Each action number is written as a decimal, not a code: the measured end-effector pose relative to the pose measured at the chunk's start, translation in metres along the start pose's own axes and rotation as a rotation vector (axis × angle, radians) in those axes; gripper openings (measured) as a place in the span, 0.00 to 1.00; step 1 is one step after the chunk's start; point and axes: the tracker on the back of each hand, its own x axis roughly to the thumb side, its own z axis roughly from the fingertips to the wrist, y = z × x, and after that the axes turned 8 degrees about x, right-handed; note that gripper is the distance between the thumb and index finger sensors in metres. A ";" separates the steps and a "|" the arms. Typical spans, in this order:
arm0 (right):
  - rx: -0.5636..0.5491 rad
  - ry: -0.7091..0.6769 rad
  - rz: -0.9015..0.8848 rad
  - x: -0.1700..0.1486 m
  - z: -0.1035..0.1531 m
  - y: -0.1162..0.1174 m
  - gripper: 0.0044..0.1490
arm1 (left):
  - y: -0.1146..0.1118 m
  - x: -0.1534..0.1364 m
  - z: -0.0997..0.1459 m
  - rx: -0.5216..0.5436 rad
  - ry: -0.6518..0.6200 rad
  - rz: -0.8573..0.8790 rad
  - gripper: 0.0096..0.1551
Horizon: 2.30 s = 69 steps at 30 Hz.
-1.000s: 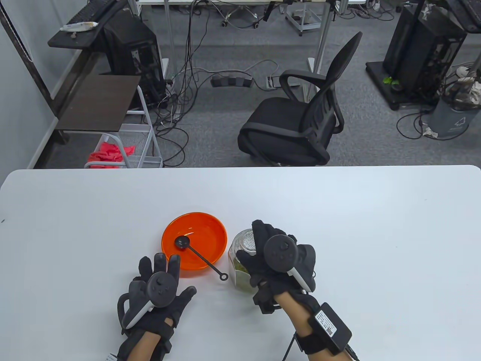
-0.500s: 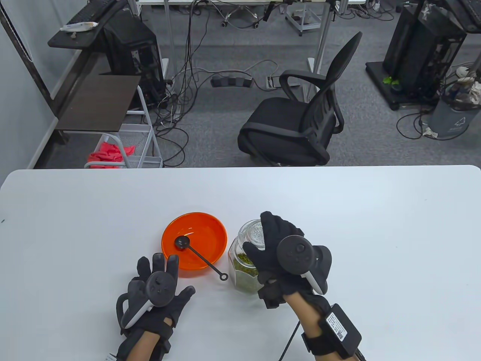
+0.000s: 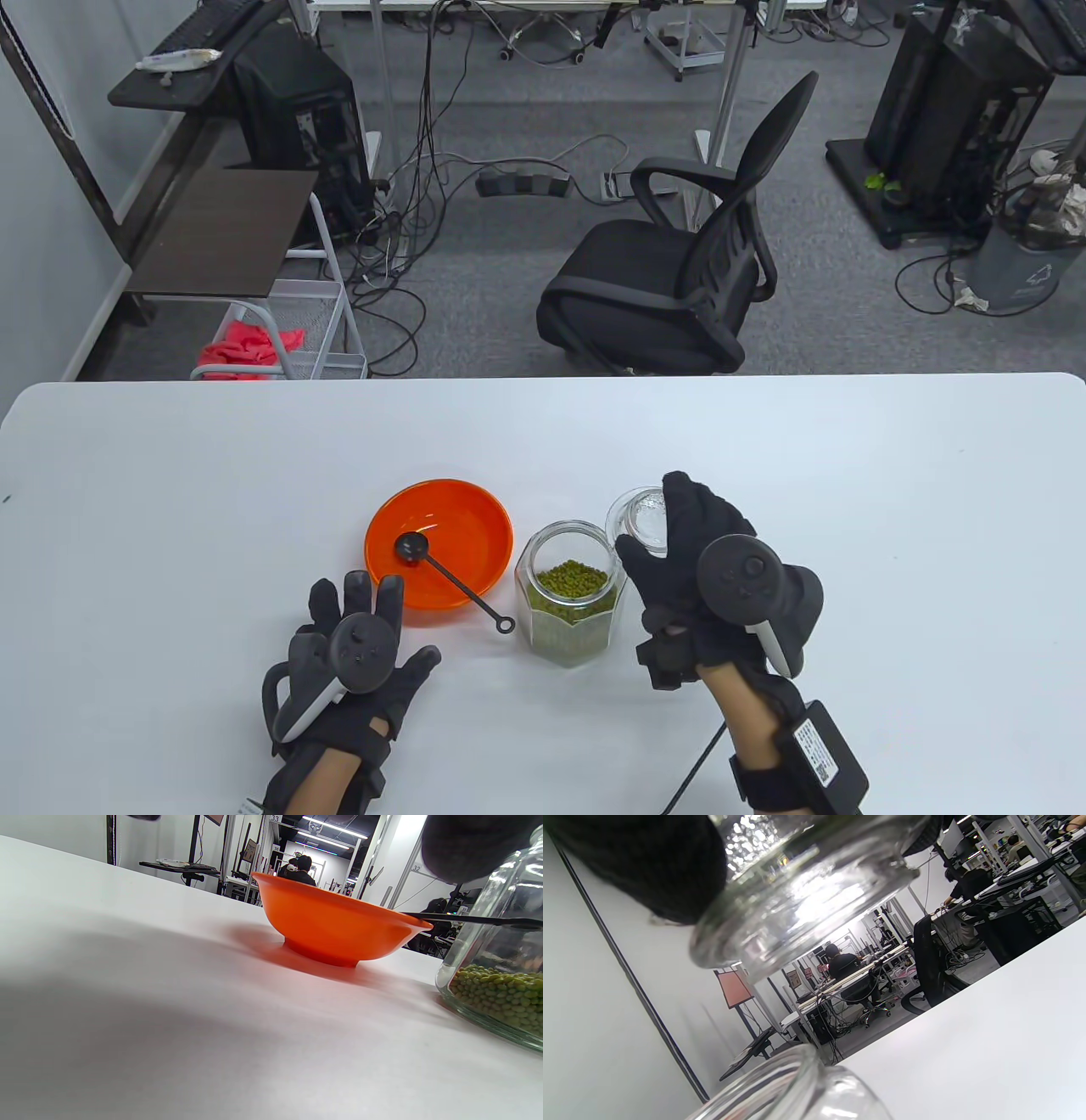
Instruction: Portion mung beans with measuring scoop (Bowl in hand)
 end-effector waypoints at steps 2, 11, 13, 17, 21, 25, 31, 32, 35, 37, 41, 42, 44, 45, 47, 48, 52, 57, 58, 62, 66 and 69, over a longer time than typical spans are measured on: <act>-0.007 0.017 0.000 -0.007 0.000 -0.003 0.54 | 0.000 0.000 0.000 0.000 0.000 0.000 0.55; -0.019 0.112 0.024 -0.042 0.006 0.003 0.54 | 0.000 -0.001 0.000 -0.002 0.005 0.004 0.55; -0.017 0.131 0.031 -0.051 0.008 0.007 0.54 | 0.000 -0.001 0.000 -0.004 0.005 0.001 0.55; 0.007 0.184 0.065 -0.070 0.012 0.015 0.53 | 0.000 -0.001 0.000 -0.004 0.005 0.000 0.55; 0.013 0.236 0.079 -0.087 0.015 0.019 0.53 | 0.001 -0.002 0.000 -0.002 0.008 0.004 0.55; 0.022 0.299 0.073 -0.106 0.017 0.023 0.54 | 0.001 -0.001 0.000 -0.007 0.002 -0.002 0.55; 0.067 0.366 0.090 -0.125 0.019 0.030 0.55 | 0.000 0.000 0.000 -0.015 -0.001 -0.009 0.55; 0.079 0.374 0.095 -0.127 0.018 0.032 0.55 | 0.000 0.000 0.000 -0.015 0.000 -0.009 0.55; 0.119 0.398 0.108 -0.132 0.018 0.037 0.55 | 0.000 -0.001 0.001 -0.014 0.002 -0.009 0.55; 0.131 0.408 0.112 -0.135 0.018 0.040 0.55 | 0.000 -0.001 0.001 -0.016 0.003 -0.010 0.55; 0.161 0.437 0.118 -0.140 0.017 0.043 0.55 | 0.000 0.000 0.001 -0.019 0.004 -0.012 0.55; 0.172 0.448 0.123 -0.142 0.017 0.044 0.54 | 0.000 -0.001 0.001 -0.020 0.005 -0.013 0.55; 0.188 0.459 0.119 -0.145 0.017 0.045 0.55 | 0.000 -0.001 0.001 -0.023 0.007 -0.014 0.55; 0.194 0.464 0.118 -0.146 0.017 0.046 0.54 | 0.000 -0.001 0.001 -0.024 0.008 -0.015 0.55; 0.215 0.479 0.117 -0.149 0.017 0.047 0.54 | 0.000 -0.001 0.001 -0.026 0.010 -0.015 0.55; 0.217 0.484 0.114 -0.150 0.017 0.047 0.55 | 0.000 -0.001 0.001 -0.027 0.010 -0.016 0.55; 0.242 0.499 0.118 -0.150 0.017 0.047 0.55 | 0.000 -0.001 0.001 -0.029 0.011 -0.016 0.55; 0.277 0.516 0.126 -0.151 0.016 0.050 0.55 | 0.000 0.000 0.001 -0.034 0.010 -0.021 0.55; 0.278 0.518 0.129 -0.151 0.016 0.050 0.55 | 0.000 0.000 0.001 -0.034 0.009 -0.022 0.55; 0.288 0.541 0.177 -0.148 0.017 0.048 0.56 | 0.000 0.000 0.001 -0.036 0.010 -0.021 0.55; 0.249 0.497 0.195 -0.137 0.017 0.042 0.59 | 0.000 0.001 0.001 -0.047 0.006 -0.011 0.55; 0.250 0.427 0.168 -0.126 0.017 0.039 0.57 | 0.002 0.002 -0.001 -0.062 0.006 -0.001 0.55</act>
